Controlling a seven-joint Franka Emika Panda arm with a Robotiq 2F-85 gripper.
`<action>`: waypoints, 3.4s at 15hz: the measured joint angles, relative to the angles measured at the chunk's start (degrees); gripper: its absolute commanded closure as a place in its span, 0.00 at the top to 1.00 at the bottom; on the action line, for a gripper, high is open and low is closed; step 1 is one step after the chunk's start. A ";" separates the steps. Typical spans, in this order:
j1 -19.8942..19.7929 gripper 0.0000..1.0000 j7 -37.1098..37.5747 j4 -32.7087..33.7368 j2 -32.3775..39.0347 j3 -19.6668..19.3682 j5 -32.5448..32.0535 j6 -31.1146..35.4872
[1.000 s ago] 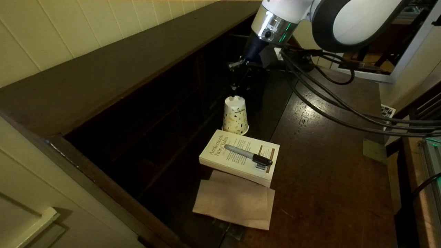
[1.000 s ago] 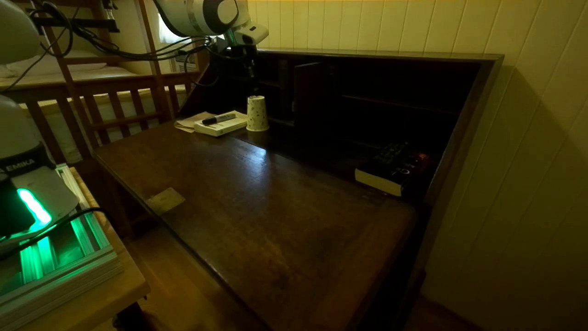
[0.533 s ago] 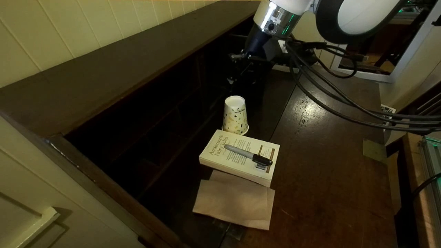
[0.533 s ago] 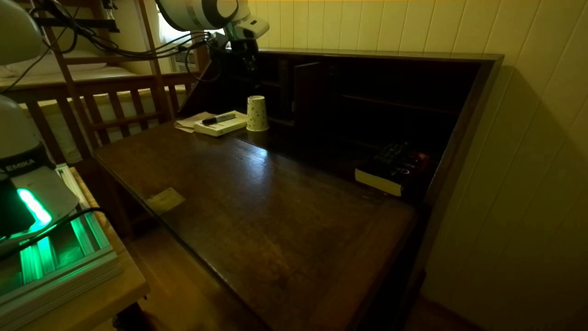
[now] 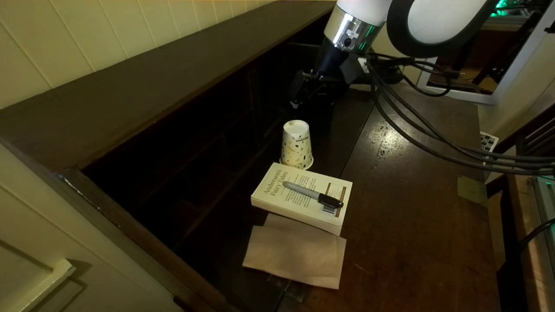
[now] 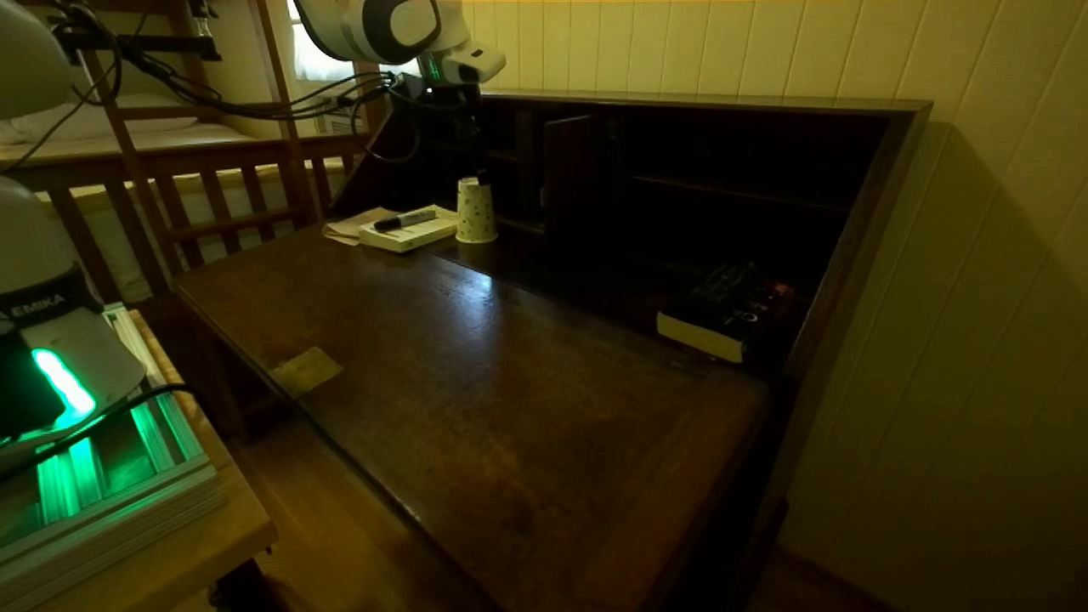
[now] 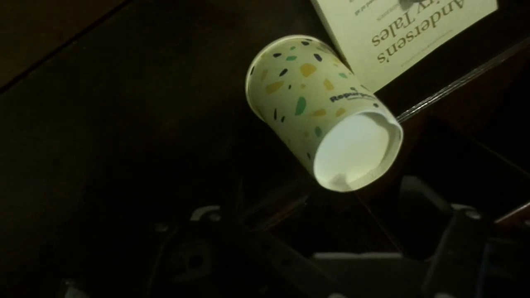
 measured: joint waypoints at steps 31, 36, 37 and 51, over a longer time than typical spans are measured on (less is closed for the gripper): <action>61.92 0.01 -21.03 2.63 -7.74 -60.59 -5.07 -6.04; 63.69 0.01 -23.59 4.14 -8.24 -59.94 -15.08 -12.89; 64.02 0.01 -23.58 4.37 -8.22 -59.83 -17.65 -14.16; 66.21 0.47 -19.65 6.55 -5.25 -56.37 -46.13 -21.59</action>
